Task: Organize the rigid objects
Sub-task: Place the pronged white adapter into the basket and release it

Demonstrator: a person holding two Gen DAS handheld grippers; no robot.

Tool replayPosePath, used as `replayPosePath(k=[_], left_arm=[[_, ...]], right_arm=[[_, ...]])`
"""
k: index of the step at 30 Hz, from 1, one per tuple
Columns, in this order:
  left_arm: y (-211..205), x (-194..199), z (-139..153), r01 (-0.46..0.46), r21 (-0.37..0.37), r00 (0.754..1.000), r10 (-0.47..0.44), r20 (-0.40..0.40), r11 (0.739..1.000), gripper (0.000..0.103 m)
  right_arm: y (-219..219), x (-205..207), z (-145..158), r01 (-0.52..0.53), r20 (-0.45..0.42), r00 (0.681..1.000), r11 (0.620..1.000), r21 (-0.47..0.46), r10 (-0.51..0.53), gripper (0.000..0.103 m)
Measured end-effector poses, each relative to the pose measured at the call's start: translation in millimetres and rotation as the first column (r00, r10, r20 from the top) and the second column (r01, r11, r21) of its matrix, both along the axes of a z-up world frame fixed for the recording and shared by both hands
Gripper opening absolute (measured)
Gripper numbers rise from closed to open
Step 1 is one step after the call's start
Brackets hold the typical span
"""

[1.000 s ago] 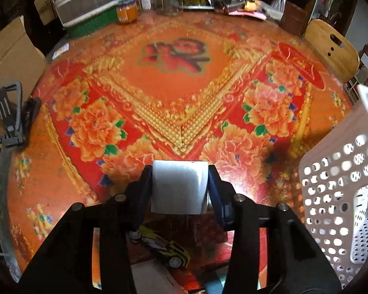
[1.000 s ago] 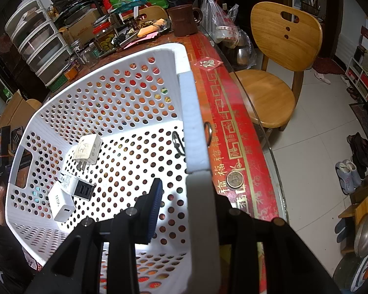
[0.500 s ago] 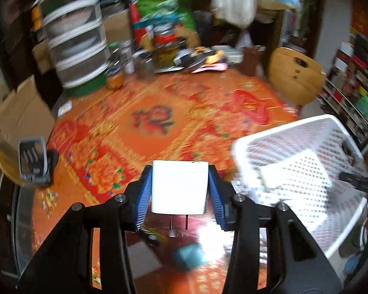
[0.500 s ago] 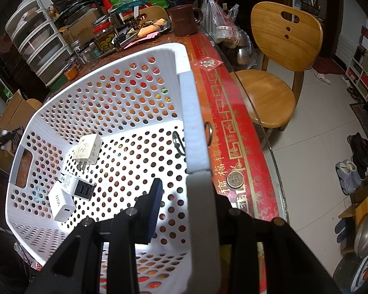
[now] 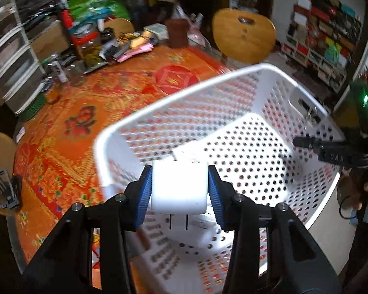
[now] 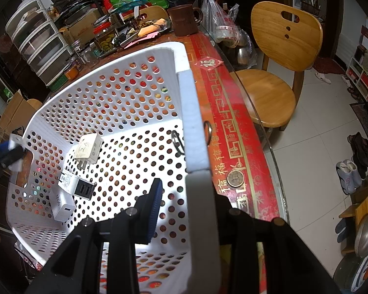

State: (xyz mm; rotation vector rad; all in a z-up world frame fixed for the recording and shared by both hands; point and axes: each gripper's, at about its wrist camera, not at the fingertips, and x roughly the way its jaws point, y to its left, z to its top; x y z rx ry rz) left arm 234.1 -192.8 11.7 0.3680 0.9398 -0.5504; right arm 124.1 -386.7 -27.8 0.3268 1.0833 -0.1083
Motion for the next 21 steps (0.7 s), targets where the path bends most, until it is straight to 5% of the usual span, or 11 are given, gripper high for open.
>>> replayPosePath(k=[7, 21], left_arm=[[-23, 6, -33, 0.043, 0.056, 0.998, -0.041, -0.047, 0.997, 0.041], [-23, 9, -43, 0.057, 0.076, 0.997, -0.053, -0.058, 0.995, 0.041]], right_arm=[[0, -1, 0, -0.002, 0.000, 1.000, 1.000, 0.002, 0.002, 0.033], [0, -1, 0, -0.001, 0.000, 1.000, 1.000, 0.001, 0.001, 0.033]])
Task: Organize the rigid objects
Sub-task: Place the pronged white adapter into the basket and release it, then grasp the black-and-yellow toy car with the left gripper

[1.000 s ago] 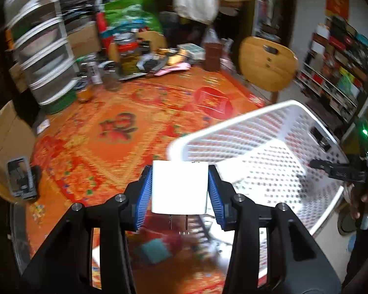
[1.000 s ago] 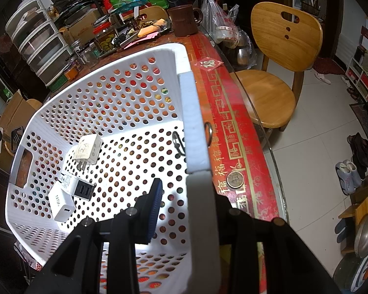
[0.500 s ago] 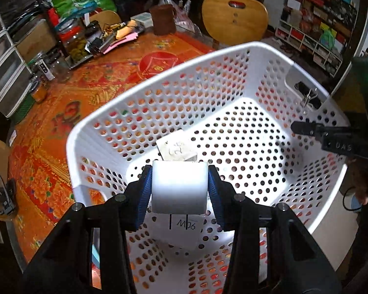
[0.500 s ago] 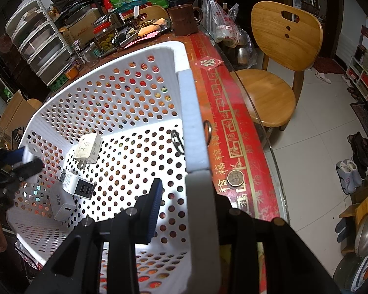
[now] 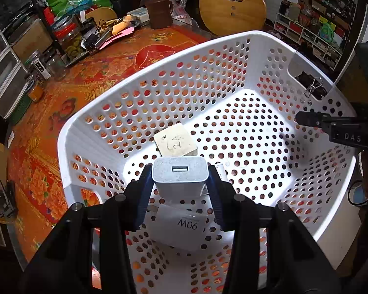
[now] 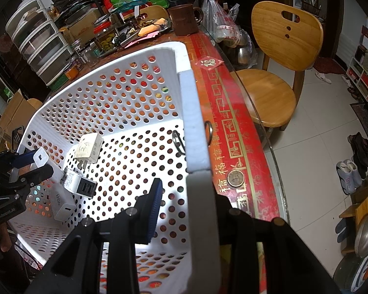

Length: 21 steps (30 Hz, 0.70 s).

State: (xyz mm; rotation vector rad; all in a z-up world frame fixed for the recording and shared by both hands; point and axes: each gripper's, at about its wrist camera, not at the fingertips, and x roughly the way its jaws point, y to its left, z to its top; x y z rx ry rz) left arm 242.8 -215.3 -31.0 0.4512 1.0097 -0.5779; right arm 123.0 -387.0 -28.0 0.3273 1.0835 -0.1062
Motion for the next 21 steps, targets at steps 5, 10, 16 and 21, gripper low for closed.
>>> replayPosePath(k=[5, 10, 16, 21], left_arm=[[3, -11, 18, 0.000, -0.001, 0.988, 0.000, 0.152, 1.000, 0.095], [20, -23, 45, 0.006, -0.049, 0.970, 0.006, 0.245, 0.999, 0.102], [69, -27, 57, -0.063, -0.101, 0.960, 0.088, 0.265, 0.993, 0.102], [154, -12, 64, -0.221, -0.162, 0.934, 0.257, 0.248, 0.962, 0.102]], right_arm=[[0, 0, 0, 0.000, -0.001, 1.000, 1.000, 0.000, 0.000, 0.033], [0, 0, 0, 0.000, -0.001, 1.000, 1.000, 0.000, 0.000, 0.033], [0, -1, 0, 0.000, 0.003, 1.000, 1.000, 0.003, 0.000, 0.033], [0, -1, 0, -0.001, 0.003, 1.000, 1.000, 0.003, 0.001, 0.033]])
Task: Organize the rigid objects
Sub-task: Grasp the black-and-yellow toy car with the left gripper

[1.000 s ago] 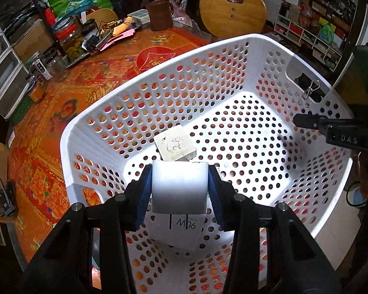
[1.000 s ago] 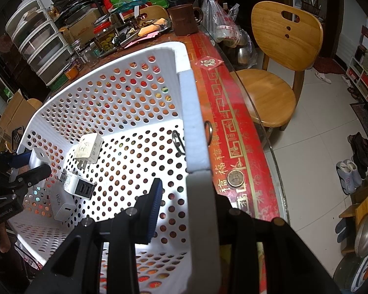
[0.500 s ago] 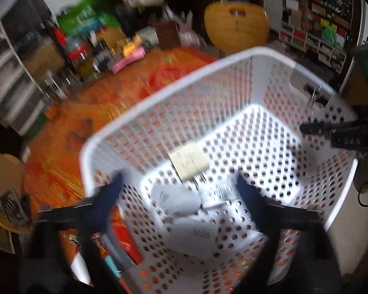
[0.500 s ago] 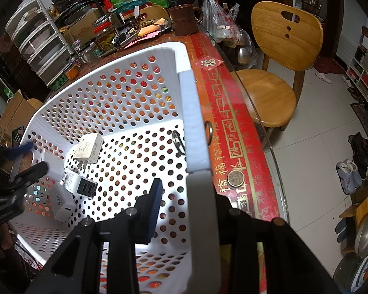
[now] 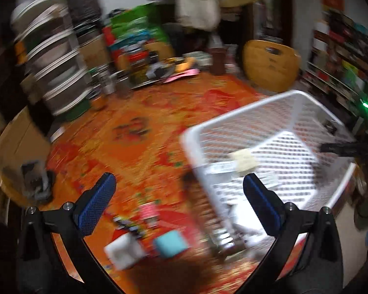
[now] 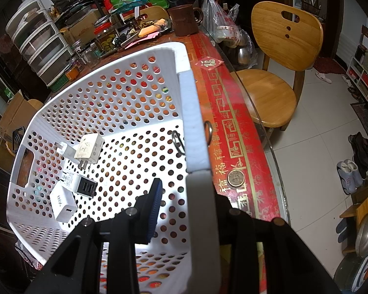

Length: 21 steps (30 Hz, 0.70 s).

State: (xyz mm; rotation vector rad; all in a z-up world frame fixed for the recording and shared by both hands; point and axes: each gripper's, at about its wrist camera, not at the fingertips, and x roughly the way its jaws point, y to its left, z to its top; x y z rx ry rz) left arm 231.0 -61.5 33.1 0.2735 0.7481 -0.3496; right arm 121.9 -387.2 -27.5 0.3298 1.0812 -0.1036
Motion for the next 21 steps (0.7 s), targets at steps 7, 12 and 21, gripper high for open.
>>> replayPosePath(k=[7, 12, 21], left_arm=[[83, 47, -75, -0.160, -0.005, 0.966, 0.155, -0.206, 0.987, 0.102], [89, 66, -122, -0.176, -0.003, 0.938, 0.166, -0.304, 0.984, 0.100], [92, 80, -137, -0.253, -0.051, 0.909, 0.219, -0.354, 0.966, 0.085]], right_arm=[[0, 0, 0, -0.001, -0.001, 1.000, 1.000, -0.002, 0.001, 0.033], [0, 0, 0, -0.002, -0.002, 1.000, 1.000, -0.002, 0.002, 0.033], [0, 1, 1, 0.000, -0.005, 1.000, 1.000, -0.004, 0.000, 0.033]])
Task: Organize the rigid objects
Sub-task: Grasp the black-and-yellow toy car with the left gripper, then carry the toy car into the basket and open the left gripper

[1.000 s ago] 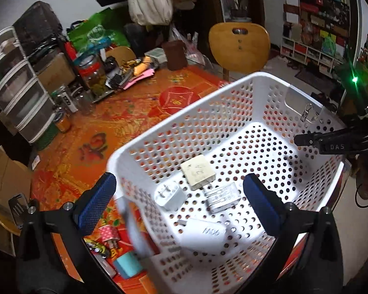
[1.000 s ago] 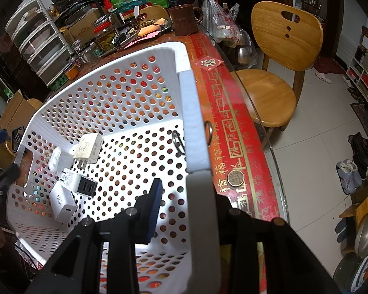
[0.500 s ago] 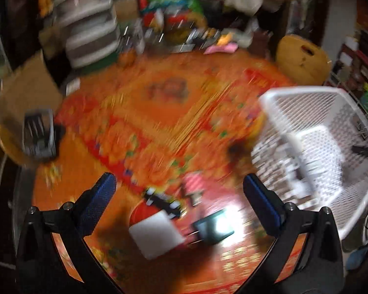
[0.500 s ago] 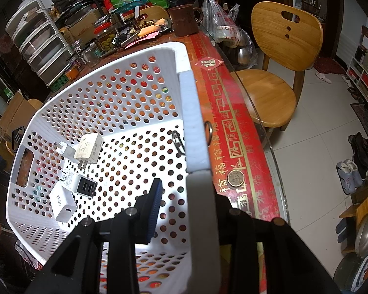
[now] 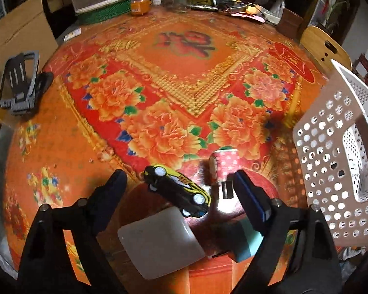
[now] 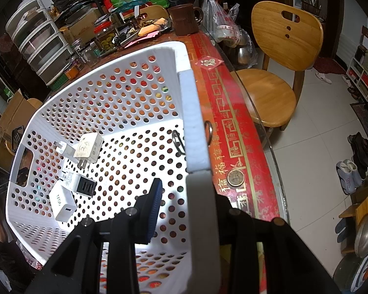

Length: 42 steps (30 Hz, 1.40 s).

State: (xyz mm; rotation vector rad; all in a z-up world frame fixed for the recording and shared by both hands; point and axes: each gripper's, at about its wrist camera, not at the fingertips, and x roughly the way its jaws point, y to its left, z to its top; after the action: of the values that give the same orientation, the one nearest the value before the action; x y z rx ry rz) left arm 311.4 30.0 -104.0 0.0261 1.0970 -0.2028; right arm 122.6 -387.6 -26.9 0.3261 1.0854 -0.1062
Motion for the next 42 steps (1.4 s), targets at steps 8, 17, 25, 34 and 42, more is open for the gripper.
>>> replayPosePath(k=[8, 17, 25, 34, 42], left_arm=[[14, -5, 0, -0.049, -0.017, 0.999, 0.049, -0.013, 0.999, 0.059], [1, 3, -19, -0.030, 0.010, 0.998, 0.031, -0.062, 0.999, 0.059], [-2, 2, -16, -0.023, -0.010, 0.999, 0.023, -0.044, 1.000, 0.024], [-2, 0, -3, -0.014, 0.009, 1.000, 0.014, 0.009, 1.000, 0.022], [1, -17, 49, 0.014, -0.044, 0.991, -0.008, 0.132, 0.999, 0.022]], right_arm=[[0, 1, 0, 0.001, -0.001, 1.000, 1.000, -0.003, -0.001, 0.033], [0, 1, 0, -0.001, 0.000, 1.000, 1.000, -0.001, 0.001, 0.033], [0, 0, 0, -0.001, 0.000, 1.000, 1.000, -0.001, 0.001, 0.033], [0, 0, 0, -0.001, 0.000, 1.000, 1.000, -0.001, 0.001, 0.033], [0, 0, 0, -0.001, -0.001, 1.000, 1.000, -0.002, 0.001, 0.033]])
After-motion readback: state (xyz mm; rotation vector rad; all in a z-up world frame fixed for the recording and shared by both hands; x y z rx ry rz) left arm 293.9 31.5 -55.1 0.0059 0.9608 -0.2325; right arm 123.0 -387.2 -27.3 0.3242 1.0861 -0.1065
